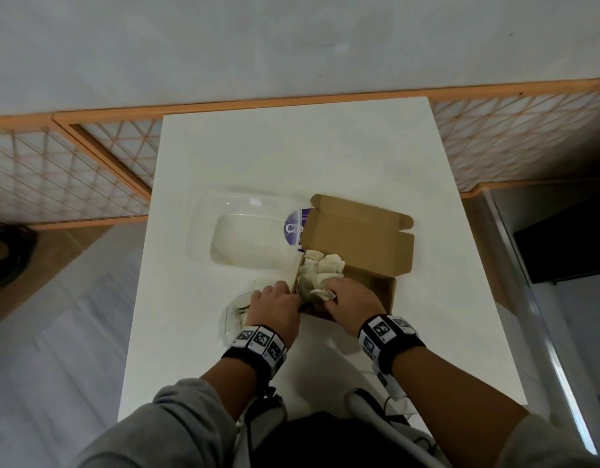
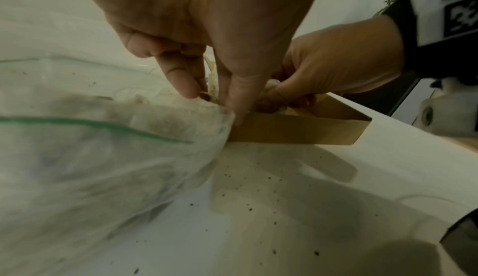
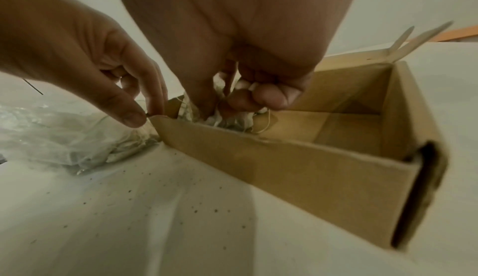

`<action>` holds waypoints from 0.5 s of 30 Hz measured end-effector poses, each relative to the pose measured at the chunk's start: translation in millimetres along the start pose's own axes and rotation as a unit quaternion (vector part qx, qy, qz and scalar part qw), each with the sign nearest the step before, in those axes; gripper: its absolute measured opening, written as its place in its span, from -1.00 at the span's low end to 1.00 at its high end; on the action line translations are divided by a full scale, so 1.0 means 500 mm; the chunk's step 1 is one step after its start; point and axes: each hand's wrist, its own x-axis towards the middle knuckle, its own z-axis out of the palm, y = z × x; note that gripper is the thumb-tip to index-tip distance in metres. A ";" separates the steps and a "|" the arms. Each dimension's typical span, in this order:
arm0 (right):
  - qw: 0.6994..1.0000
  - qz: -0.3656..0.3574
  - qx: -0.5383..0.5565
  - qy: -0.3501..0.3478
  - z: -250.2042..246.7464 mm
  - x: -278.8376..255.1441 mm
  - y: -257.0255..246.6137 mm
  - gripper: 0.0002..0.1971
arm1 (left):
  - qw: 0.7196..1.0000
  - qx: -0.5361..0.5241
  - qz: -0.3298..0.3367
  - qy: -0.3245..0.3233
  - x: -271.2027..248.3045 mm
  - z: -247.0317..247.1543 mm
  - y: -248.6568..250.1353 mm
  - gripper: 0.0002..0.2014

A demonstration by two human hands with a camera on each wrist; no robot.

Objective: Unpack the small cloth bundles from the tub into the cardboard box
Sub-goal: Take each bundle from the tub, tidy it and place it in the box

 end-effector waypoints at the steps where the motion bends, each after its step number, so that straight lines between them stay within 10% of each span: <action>1: 1.000 0.002 -0.002 -0.012 0.002 -0.001 0.000 -0.85 | 1.000 0.004 0.000 0.001 0.004 0.001 -0.001 -0.75; 15: 0.998 0.020 0.028 -0.049 0.008 0.027 -0.051 -0.86 | 1.000 -0.018 0.005 -0.008 0.022 0.019 0.020 -0.76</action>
